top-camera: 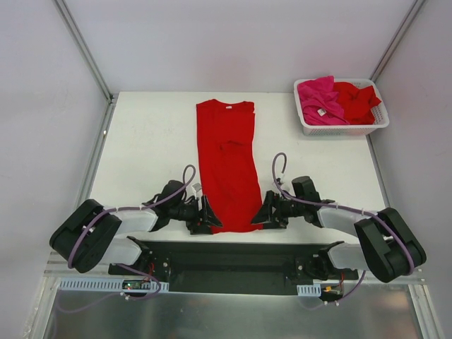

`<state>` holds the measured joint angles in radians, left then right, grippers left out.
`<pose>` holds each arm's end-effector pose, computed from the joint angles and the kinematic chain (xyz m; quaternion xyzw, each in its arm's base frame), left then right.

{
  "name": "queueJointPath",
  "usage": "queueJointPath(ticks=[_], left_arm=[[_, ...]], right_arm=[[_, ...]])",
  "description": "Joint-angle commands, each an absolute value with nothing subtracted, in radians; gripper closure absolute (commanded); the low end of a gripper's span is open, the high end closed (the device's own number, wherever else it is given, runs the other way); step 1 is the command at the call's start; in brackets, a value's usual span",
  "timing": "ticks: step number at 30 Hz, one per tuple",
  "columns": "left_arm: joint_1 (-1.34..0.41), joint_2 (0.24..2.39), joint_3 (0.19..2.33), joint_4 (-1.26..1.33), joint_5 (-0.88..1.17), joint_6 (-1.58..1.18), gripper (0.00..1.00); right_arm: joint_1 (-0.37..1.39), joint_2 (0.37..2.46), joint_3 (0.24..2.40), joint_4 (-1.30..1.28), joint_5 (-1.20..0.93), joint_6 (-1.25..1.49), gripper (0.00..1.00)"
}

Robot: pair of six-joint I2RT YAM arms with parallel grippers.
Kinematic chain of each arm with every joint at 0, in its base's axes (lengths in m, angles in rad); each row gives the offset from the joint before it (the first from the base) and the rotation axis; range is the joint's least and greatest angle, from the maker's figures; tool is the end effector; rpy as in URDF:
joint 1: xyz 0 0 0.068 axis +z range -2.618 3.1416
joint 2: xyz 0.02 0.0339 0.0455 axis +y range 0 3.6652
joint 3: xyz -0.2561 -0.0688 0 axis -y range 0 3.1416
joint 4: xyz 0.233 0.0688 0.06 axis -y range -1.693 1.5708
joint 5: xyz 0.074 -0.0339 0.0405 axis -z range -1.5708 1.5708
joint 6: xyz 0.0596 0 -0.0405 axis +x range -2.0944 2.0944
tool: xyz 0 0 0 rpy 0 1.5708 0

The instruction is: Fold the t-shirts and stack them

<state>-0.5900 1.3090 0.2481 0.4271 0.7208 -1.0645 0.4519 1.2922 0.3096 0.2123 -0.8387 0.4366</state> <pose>0.1572 -0.1526 0.1165 -0.0415 0.8490 -0.5240 0.0544 0.1700 0.1318 0.1199 -0.1651 0.8399 0.4915 0.1602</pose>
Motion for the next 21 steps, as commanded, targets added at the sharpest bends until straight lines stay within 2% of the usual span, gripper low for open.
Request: queueJointPath(ticks=[1, 2, 3, 5, 6, 7, 9, 10, 12, 15, 21], left_arm=[[-0.597, 1.327, 0.236, 0.402, 0.695, -1.040, 0.50], [-0.597, 1.327, 0.233, 0.402, 0.695, -1.040, 0.61], [-0.597, 1.325, 0.232, 0.402, 0.693, -1.042, 0.65], [-0.597, 1.325, 0.227, 0.400, 0.696, -1.040, 0.79], [-0.597, 1.325, 0.226, 0.400, 0.695, -1.040, 0.80], [-0.597, 1.325, 0.227, 0.397, 0.695, -1.039, 0.80], [-0.597, 1.324, 0.226, 0.397, 0.695, -1.039, 0.82], [-0.597, 1.324, 0.227, 0.391, 0.693, -1.037, 0.83], [-0.597, 1.327, 0.233, 0.385, 0.695, -1.032, 0.87], [-0.597, 1.330, 0.245, 0.376, 0.699, -1.020, 1.00], [-0.595, 1.307, 0.285, 0.264, 0.696, -0.971, 1.00]], right_arm=[[0.460, 1.285, 0.302, 0.186, -0.776, 0.403, 0.29], [0.462, 1.287, 0.302, 0.186, -0.772, 0.402, 0.32], [0.462, 1.289, 0.299, 0.186, -0.770, 0.400, 0.32], [0.463, 1.295, 0.299, 0.186, -0.764, 0.397, 0.41], [0.465, 1.298, 0.299, 0.187, -0.764, 0.396, 0.46], [0.465, 1.304, 0.299, 0.187, -0.764, 0.393, 0.61], [0.466, 1.308, 0.299, 0.189, -0.761, 0.393, 0.76], [0.466, 1.312, 0.299, 0.189, -0.761, 0.393, 0.87], [0.468, 1.310, 0.299, 0.189, -0.759, 0.393, 0.99], [0.474, 1.310, 0.301, 0.187, -0.759, 0.394, 0.99], [0.511, 1.266, 0.304, 0.134, -0.747, 0.393, 0.99]])
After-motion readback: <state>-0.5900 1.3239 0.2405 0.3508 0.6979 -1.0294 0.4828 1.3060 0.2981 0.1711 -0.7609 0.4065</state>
